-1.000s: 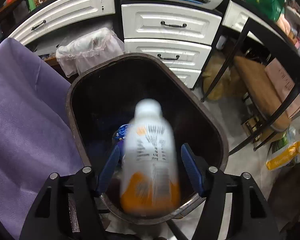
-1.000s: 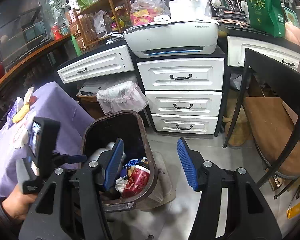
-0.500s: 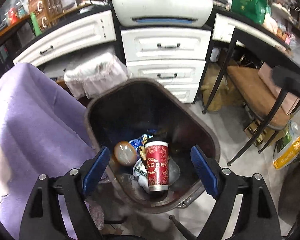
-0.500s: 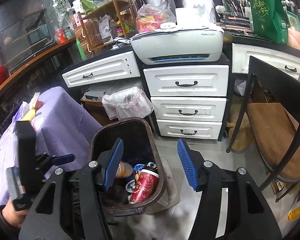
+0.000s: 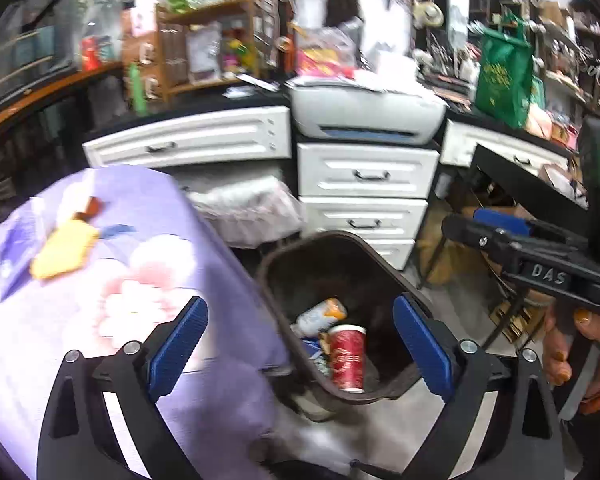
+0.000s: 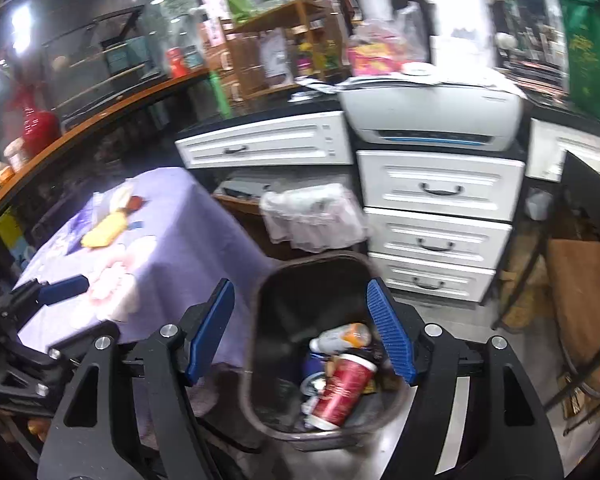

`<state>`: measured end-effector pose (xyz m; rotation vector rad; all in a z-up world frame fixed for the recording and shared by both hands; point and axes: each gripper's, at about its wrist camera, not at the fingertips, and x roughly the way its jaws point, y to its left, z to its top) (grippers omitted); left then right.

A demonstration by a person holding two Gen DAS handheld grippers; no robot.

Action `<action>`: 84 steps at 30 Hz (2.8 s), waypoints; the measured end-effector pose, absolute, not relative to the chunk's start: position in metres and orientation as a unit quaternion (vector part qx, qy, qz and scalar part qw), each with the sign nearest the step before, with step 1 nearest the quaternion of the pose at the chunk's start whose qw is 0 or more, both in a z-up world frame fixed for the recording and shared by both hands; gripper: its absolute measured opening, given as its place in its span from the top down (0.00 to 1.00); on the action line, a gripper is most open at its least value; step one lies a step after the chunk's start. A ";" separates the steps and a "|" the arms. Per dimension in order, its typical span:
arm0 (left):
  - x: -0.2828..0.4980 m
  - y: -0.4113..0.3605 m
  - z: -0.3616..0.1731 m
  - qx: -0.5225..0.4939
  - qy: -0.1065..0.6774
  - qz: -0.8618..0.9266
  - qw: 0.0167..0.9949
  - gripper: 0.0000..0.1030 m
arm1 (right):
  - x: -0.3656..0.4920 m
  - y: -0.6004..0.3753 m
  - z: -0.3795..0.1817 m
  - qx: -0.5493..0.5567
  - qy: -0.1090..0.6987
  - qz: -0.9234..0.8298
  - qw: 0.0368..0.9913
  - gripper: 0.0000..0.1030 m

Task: Collect trash
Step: 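Move both grippers back over the table toward the purple bag, then grasp the yellow foam net with the right gripper and lift it, then grasp the purple bag with the left gripper while the right holds the yellow net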

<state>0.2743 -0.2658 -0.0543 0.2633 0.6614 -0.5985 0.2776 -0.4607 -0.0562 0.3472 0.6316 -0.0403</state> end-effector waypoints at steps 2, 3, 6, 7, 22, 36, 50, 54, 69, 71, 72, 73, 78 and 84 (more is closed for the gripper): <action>0.275 -0.247 -0.045 0.126 0.310 -0.273 0.902 0.09 | 0.285 -0.447 -0.052 0.163 0.310 -0.004 0.936 0.33; 0.276 -0.239 -0.041 0.125 0.307 -0.267 0.905 0.08 | 0.289 -0.439 -0.050 0.160 0.311 0.005 0.937 0.33; 0.279 -0.209 -0.032 0.125 0.298 -0.240 0.915 0.07 | 0.300 -0.411 -0.043 0.147 0.313 0.037 0.938 0.33; 0.279 -0.200 -0.030 0.125 0.296 -0.232 0.918 0.07 | 0.303 -0.401 -0.040 0.142 0.314 0.048 0.938 0.33; 0.324 -0.038 -0.030 0.113 0.332 -0.104 0.931 0.07 | 0.373 -0.263 -0.016 0.059 0.339 0.207 0.916 0.24; 0.375 0.017 -0.036 0.110 0.363 -0.078 0.922 0.07 | 0.476 -0.162 -0.026 -0.068 0.393 0.265 0.878 0.24; 0.426 0.013 -0.044 0.116 0.376 -0.078 0.916 0.07 | 0.534 -0.128 -0.055 -0.140 0.415 0.225 0.870 0.82; 0.435 0.004 -0.045 0.121 0.375 -0.079 0.916 0.07 | 0.536 -0.140 -0.053 -0.118 0.415 0.227 0.873 0.89; 0.489 -0.014 -0.031 0.116 0.369 -0.088 0.918 0.07 | 0.478 -0.170 -0.025 -0.057 0.383 0.268 0.882 0.89; 0.501 -0.001 -0.031 0.098 0.374 -0.085 0.918 0.07 | 0.470 -0.175 -0.022 -0.050 0.380 0.274 0.882 0.89; 0.503 0.002 -0.032 0.096 0.376 -0.081 0.918 0.07 | 0.468 -0.176 -0.021 -0.049 0.380 0.276 0.881 0.89; 0.509 0.008 -0.035 0.092 0.380 -0.074 0.918 0.07 | 0.464 -0.177 -0.019 -0.047 0.377 0.278 0.882 0.89; 0.524 0.018 -0.048 0.056 0.399 -0.075 0.912 0.24 | 0.454 -0.179 -0.015 -0.042 0.371 0.288 0.882 0.89; 0.530 0.015 -0.059 0.059 0.394 -0.053 0.916 0.55 | 0.445 -0.182 -0.015 -0.030 0.369 0.289 0.883 0.89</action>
